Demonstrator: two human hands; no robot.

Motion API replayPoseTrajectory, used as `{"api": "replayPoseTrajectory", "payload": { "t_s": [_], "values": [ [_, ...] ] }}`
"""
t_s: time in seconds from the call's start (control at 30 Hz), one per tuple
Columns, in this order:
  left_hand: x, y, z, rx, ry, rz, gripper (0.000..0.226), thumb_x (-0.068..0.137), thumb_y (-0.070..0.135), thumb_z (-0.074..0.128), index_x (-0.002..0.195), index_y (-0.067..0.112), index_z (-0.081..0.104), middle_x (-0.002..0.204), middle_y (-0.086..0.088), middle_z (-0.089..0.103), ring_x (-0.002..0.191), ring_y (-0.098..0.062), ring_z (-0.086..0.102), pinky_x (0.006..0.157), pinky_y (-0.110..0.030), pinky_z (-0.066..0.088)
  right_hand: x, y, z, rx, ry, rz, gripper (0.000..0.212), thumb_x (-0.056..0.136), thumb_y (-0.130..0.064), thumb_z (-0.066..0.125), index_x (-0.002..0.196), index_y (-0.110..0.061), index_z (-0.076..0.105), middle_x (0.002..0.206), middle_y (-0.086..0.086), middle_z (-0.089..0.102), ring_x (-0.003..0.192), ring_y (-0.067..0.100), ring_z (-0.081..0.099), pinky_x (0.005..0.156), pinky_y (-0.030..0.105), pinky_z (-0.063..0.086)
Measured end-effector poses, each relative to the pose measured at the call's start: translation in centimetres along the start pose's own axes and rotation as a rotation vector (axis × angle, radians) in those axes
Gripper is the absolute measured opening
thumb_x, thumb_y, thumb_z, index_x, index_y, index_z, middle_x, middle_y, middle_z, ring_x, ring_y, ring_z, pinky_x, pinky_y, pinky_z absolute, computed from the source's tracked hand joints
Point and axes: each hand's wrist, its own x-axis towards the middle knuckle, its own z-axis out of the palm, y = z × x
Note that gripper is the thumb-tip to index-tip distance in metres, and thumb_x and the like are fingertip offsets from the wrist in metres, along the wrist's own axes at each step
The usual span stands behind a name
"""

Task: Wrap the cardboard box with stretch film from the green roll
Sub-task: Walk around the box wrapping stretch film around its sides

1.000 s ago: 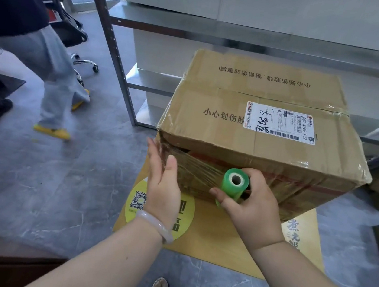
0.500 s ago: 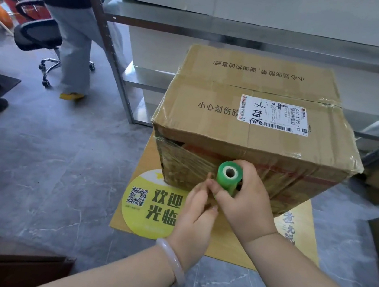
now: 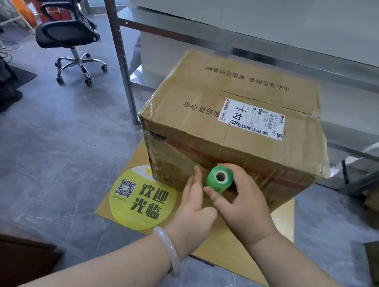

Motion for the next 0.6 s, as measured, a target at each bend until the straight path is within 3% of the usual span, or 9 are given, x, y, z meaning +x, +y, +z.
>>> {"api": "replayPoseTrajectory", "payload": {
  "t_s": [0.07,0.13,0.23,0.3,0.37,0.43,0.5,0.6],
  "values": [
    [-0.4,0.2,0.7,-0.131,0.099,-0.007,0.097,0.074,0.023,0.049,0.159,0.036,0.004,0.166,0.009,0.004,0.154,-0.012,0.005,0.126,-0.040,0.011,0.1,0.2,-1.0,-0.035,0.006,-0.020,0.039,0.077,-0.044,0.072,0.107,-0.033,0.050,0.097,-0.021,0.056,0.093,0.001,0.050,0.076,0.016,0.041],
    [-1.3,0.1,1.6,-0.276,0.216,-0.040,0.095,0.071,0.044,0.056,0.157,0.043,0.013,0.164,0.013,0.014,0.152,-0.010,0.016,0.125,-0.041,0.018,0.0,0.3,-1.9,-0.048,-0.023,-0.017,0.039,0.076,-0.047,0.072,0.103,-0.032,0.049,0.093,-0.018,0.055,0.087,0.003,0.049,0.070,0.014,0.039],
    [-1.9,-0.1,3.2,-0.466,0.278,-0.153,0.116,0.053,0.073,0.070,0.153,0.052,0.015,0.159,0.012,0.032,0.144,-0.012,0.035,0.122,-0.046,0.028,-0.4,0.6,-2.9,-0.097,-0.079,-0.023,0.036,0.075,-0.045,0.071,0.097,-0.030,0.047,0.090,-0.013,0.055,0.084,0.006,0.050,0.070,0.026,0.045],
    [-1.1,0.0,4.2,-0.566,0.273,-0.222,0.129,0.043,0.072,0.079,0.154,0.049,0.016,0.152,0.006,0.046,0.139,-0.019,0.045,0.119,-0.047,0.032,-0.4,0.8,-3.4,-0.139,-0.093,-0.030,0.037,0.075,-0.049,0.071,0.091,-0.028,0.046,0.088,-0.011,0.052,0.077,0.008,0.050,0.066,0.031,0.047],
    [0.0,0.1,5.1,-0.675,0.283,-0.245,0.129,0.041,0.064,0.087,0.153,0.041,0.029,0.142,0.000,0.059,0.130,-0.023,0.056,0.114,-0.044,0.041,-0.2,0.9,-4.0,-0.167,-0.104,-0.018,0.038,0.076,-0.052,0.068,0.091,-0.027,0.044,0.087,-0.010,0.050,0.073,0.008,0.051,0.063,0.034,0.049],
    [0.7,0.4,5.6,-0.734,0.313,-0.238,0.114,0.048,0.055,0.085,0.150,0.031,0.040,0.128,-0.005,0.069,0.112,-0.021,0.067,0.096,-0.037,0.054,-0.1,1.1,-4.5,-0.147,-0.143,-0.006,0.039,0.077,-0.050,0.066,0.096,-0.025,0.042,0.089,-0.009,0.052,0.076,0.010,0.052,0.065,0.036,0.049],
    [0.9,0.6,5.9,-0.748,0.308,-0.234,0.103,0.052,0.054,0.078,0.147,0.027,0.045,0.122,-0.008,0.071,0.101,-0.020,0.070,0.079,-0.033,0.057,-0.3,1.7,-4.8,-0.065,-0.204,-0.005,0.043,0.078,-0.047,0.066,0.105,-0.027,0.040,0.093,-0.009,0.056,0.082,0.011,0.054,0.069,0.033,0.048],
    [1.1,0.5,6.4,-0.721,0.313,-0.248,0.105,0.054,0.055,0.076,0.150,0.031,0.040,0.129,-0.011,0.067,0.112,-0.026,0.067,0.091,-0.042,0.058,-0.6,3.0,-5.2,0.021,-0.247,-0.046,0.056,0.080,-0.038,0.068,0.126,-0.035,0.036,0.108,-0.013,0.058,0.097,0.008,0.056,0.079,0.026,0.048]
  ]
}}
